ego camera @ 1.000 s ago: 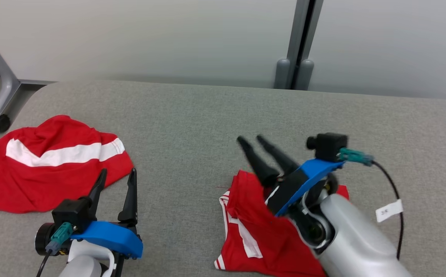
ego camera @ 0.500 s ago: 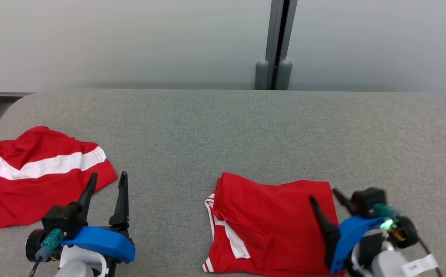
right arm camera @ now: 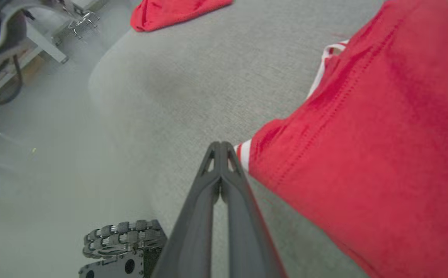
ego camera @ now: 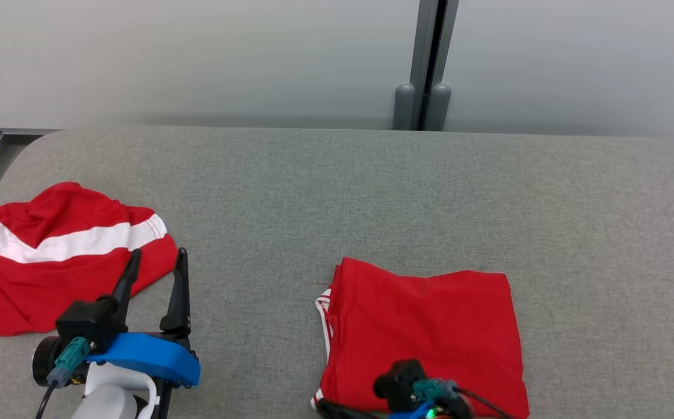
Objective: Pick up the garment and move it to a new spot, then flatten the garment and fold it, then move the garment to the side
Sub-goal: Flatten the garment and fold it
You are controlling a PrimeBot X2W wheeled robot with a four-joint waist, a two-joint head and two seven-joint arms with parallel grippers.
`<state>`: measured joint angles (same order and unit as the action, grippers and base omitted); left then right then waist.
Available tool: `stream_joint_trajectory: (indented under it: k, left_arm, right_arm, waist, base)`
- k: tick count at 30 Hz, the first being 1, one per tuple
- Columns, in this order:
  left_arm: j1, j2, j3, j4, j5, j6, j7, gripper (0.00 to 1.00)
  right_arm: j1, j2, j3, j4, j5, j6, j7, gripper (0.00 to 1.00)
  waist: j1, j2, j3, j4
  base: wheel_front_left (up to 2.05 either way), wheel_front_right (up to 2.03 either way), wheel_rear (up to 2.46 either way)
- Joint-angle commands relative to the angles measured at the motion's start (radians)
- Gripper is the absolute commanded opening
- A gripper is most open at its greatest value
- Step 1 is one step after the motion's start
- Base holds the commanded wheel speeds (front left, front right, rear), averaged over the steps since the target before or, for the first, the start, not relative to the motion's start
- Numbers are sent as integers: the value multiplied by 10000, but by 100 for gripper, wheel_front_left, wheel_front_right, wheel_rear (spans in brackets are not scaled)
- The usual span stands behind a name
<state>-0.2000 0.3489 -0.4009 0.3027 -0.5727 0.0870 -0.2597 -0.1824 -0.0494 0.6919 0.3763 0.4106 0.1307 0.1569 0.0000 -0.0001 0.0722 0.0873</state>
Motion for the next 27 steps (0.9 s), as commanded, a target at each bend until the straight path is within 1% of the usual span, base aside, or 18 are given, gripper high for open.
stream_joint_trajectory:
  k: [1,2,3,4,5,6,8,9,10,11,14,16,19,23,27]
  left_arm:
    - [-119,28,27,-9,-49,14,-22,100]
    - [-123,3,37,-24,-62,21,-23,100]
    - [-116,0,48,-32,-55,31,-24,100]
    - [-103,2,52,-38,-59,48,-26,100]
    - [-91,1,60,-43,-67,64,-27,100]
    - [-70,8,62,-53,-74,72,-28,100]
    - [-8,23,68,-57,-85,85,-31,100]
    - [42,43,84,-56,-85,106,-32,100]
    - [92,63,95,-50,-87,99,-32,100]
    - [122,98,98,-57,-40,129,-35,100]
    - [241,121,167,-138,54,225,-47,100]
    - [362,102,209,-197,97,292,-53,100]
    - [535,66,257,-244,71,360,-57,100]
    - [696,61,365,-276,82,441,-55,100]
    - [871,150,421,-172,121,481,-58,100]
  right_arm:
    - [-146,-36,92,-174,481,1,-1,0]
    - [-200,-42,359,-492,1229,3,-6,0]
    - [-320,-33,506,-749,1730,3,-78,0]
    - [-453,-40,572,-938,1969,3,-158,15]
    - [-550,-41,537,-1047,2049,3,-300,44]
    - [-579,-43,357,-1137,2099,3,-511,100]
    - [-519,-44,-220,-1306,2177,3,-993,100]
    - [-503,-38,-643,-1398,2032,3,-1286,100]
    - [-480,-47,-1137,-1446,1686,3,-1598,100]
    - [-493,-81,-1740,-1480,1018,3,-1957,100]
    - [-9,-60,-3829,-1685,-475,3,-2680,100]
    - [227,-35,-5110,-2000,-1239,3,-2909,100]
    - [591,-15,-6421,-2320,-2123,3,-2633,100]
    - [866,-24,-7578,-2552,-2765,3,-2272,100]
    - [962,-19,-8128,-2392,-3014,3,-2159,100]
  waist:
    - [0,1,11,24]
    - [0,1,15,53]
    - [0,1,11,67]
    - [0,1,-1,80]
    - [0,1,-11,91]
    - [0,1,-26,100]
    - [0,1,-76,114]
    - [0,1,-108,109]
    - [0,1,-148,102]
    - [0,1,-183,86]
    - [0,1,-303,-8]
    - [0,1,-362,-97]
    - [0,1,-359,-224]
    - [0,1,-399,-409]
    - [0,1,-514,-583]
  base:
    - [0,0,0]
    - [0,0,0]
    - [0,0,0]
    - [0,0,0]
    - [0,0,0]
    - [0,0,0]
    - [0,0,0]
    - [0,0,0]
    - [0,0,0]
    - [0,0,0]
    - [0,0,0]
    - [0,0,0]
    - [0,0,0]
    - [0,0,0]
    - [0,0,0]
